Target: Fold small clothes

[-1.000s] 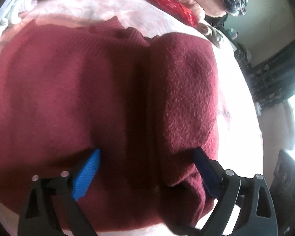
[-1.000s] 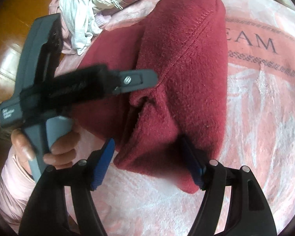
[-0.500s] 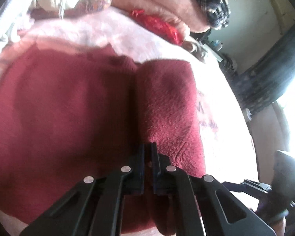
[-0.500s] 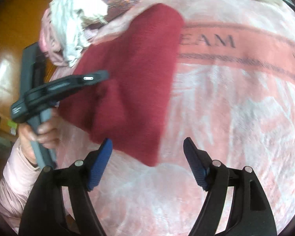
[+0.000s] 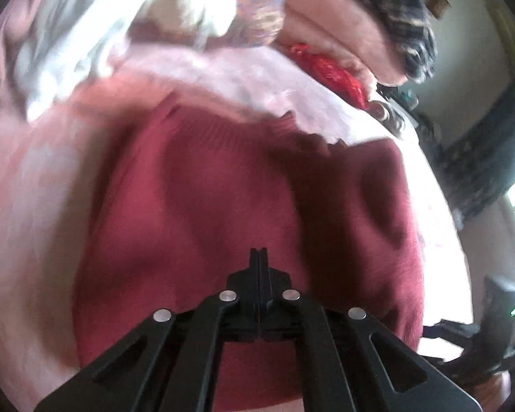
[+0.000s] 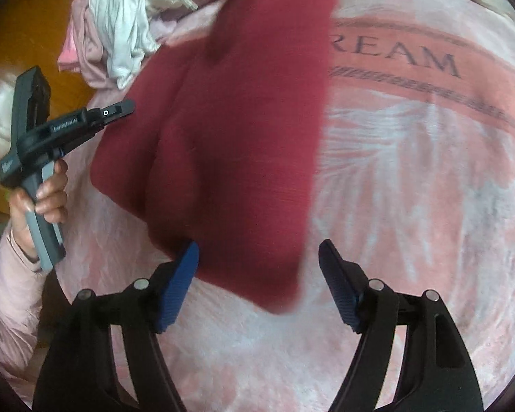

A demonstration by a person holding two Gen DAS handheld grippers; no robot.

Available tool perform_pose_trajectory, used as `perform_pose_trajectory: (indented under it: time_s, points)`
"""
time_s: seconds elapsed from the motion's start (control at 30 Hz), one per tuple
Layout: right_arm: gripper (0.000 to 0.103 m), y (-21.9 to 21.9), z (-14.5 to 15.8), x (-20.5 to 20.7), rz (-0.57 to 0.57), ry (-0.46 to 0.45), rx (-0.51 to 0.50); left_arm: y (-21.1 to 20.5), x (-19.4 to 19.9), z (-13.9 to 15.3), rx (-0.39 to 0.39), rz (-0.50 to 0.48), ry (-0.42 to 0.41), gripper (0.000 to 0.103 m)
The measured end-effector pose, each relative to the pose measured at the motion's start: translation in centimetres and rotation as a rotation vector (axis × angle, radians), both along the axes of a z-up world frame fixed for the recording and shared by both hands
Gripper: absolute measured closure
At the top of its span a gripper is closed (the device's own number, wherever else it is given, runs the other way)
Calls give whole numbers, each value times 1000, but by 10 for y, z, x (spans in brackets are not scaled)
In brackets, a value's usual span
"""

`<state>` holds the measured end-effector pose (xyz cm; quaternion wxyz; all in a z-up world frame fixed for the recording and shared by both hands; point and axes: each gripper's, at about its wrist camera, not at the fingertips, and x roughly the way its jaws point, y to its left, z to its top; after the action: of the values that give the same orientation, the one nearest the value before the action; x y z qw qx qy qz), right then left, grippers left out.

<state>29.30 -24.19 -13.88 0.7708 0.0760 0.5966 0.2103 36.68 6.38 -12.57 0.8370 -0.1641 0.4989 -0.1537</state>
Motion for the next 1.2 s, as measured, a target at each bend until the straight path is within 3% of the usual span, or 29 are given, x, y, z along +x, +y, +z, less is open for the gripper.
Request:
perform_pose_trajectory:
  time_s: [0.33,0.67,0.8,0.87,0.93,1.2]
  points:
    - [33,4,-8,4,-5,1,-53,-40,-22,-18,58,-159,61,103]
    - [33,9,-8,5,-13,-1,-65,-56,-36,-24,153,-184,52,101]
    - [33,9,-7,3,-14,-7,-73,-60,-42,-23,166,-201,44,88]
    - [33,9,-7,3,-15,-8,-74,-62,-48,-21,164,-214,40,58]
    - [33,9,-7,3,-13,-9,-74,-72,-53,-17,161,-234,31,41]
    - [30,0,-7,-5,7,-11,-97,-117,-70,-15,119,-316,57,39]
